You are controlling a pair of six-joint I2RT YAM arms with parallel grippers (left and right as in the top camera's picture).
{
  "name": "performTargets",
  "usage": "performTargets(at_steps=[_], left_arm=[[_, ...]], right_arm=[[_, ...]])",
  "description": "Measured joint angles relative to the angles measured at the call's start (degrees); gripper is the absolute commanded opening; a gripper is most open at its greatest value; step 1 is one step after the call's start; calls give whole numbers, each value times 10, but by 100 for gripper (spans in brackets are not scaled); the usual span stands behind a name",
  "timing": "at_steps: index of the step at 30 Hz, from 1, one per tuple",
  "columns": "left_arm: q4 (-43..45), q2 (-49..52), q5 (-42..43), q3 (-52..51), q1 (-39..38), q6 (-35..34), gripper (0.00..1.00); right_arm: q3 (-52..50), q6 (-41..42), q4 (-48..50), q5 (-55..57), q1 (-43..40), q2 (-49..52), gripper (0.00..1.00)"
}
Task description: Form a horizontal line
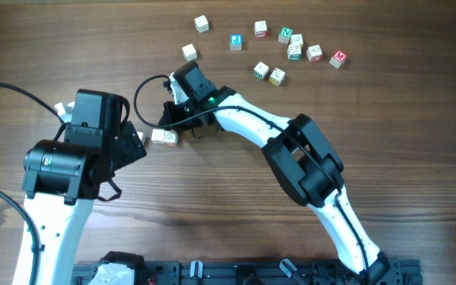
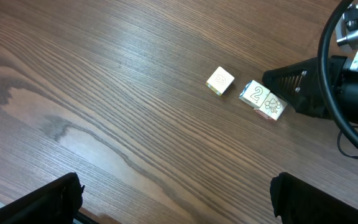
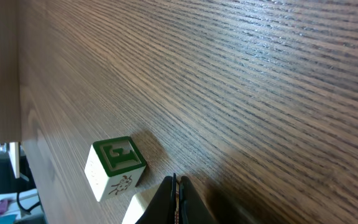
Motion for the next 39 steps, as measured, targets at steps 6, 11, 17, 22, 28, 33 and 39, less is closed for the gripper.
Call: performTargets(at_steps=[6, 11, 17, 22, 28, 33, 39], left_arm=[[0, 0, 0, 0, 0, 0, 100], [0, 0, 0, 0, 0, 0, 100], [0, 0, 0, 0, 0, 0, 100], [0, 0, 0, 0, 0, 0, 100], [0, 0, 0, 0, 0, 0, 100], [0, 0, 0, 0, 0, 0, 100], [0, 0, 0, 0, 0, 0, 100]], right_arm=[[0, 0, -2, 0, 0, 0, 5], [0, 0, -4, 0, 0, 0, 5], [0, 0, -4, 0, 0, 0, 4], [0, 0, -6, -1, 0, 0, 4], [0, 0, -9, -4, 0, 0, 5], [0, 0, -11, -4, 0, 0, 5], [0, 0, -13, -4, 0, 0, 5]])
